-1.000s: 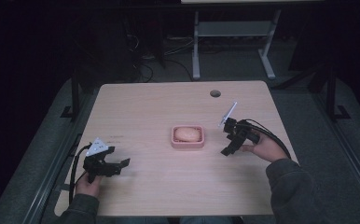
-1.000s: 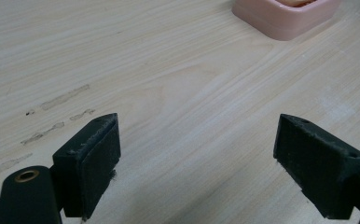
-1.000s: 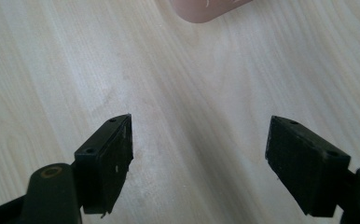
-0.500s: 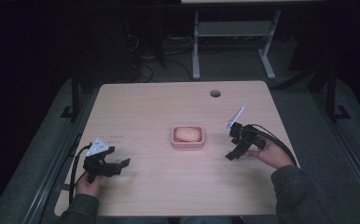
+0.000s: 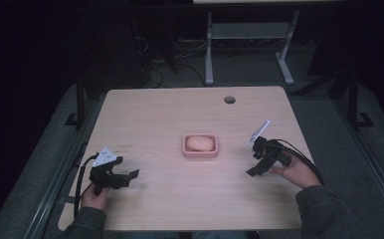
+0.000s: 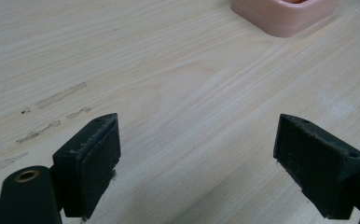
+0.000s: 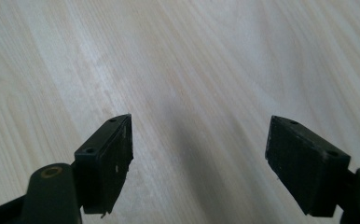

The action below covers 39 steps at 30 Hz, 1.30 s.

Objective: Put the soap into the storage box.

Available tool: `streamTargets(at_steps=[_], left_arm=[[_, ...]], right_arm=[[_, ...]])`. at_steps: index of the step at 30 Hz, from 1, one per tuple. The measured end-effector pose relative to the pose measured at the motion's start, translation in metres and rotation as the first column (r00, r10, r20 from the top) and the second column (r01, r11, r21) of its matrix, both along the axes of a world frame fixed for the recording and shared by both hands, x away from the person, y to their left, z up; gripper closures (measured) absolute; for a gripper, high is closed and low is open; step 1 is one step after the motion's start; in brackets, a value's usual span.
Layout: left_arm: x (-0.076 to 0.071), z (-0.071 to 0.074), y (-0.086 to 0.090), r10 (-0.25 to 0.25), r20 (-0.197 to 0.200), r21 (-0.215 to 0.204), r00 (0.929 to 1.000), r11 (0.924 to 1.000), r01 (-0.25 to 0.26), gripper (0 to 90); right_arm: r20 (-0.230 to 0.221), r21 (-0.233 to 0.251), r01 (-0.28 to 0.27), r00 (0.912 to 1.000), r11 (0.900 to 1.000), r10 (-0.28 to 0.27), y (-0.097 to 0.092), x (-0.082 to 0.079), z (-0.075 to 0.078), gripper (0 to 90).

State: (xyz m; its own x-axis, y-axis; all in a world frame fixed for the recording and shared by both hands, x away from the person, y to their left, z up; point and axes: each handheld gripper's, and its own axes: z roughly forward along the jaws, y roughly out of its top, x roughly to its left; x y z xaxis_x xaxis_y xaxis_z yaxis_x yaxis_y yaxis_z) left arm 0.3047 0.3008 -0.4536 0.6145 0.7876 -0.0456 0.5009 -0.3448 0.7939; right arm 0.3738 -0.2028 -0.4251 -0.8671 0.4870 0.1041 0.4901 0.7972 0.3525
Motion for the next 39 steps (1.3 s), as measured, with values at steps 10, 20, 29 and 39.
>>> streamTargets(at_steps=[10, 20, 29, 39], left_arm=[[0.0, 0.0, 0.0, -0.001, 0.0, 0.001, 1.0, 1.0, 0.001, 14.3], [0.001, -0.001, 0.0, -0.005, 0.004, 0.002, 1.0, 1.0, 0.005, 14.3], [0.0, -0.001, -0.001, -0.011, 0.003, 0.009, 0.9999, 0.9999, 0.011, 14.3], [0.0, -0.001, -0.002, -0.007, 0.005, -0.002, 1.0, 1.0, 0.007, 14.3]], right_arm=[[-0.002, 0.013, 0.022, 0.9998, 0.9997, -0.022, -0.014, -0.013, -0.009, 22.6], [0.001, 0.035, 0.045, 0.999, 0.9984, -0.045, -0.023, -0.026, -0.018, 22.6], [0.007, 0.051, 0.066, 0.9977, 0.9965, -0.067, -0.031, -0.039, -0.022, 22.6], [0.021, 0.066, 0.079, 0.9965, 0.9947, -0.081, -0.033, -0.054, -0.026, 22.3]])
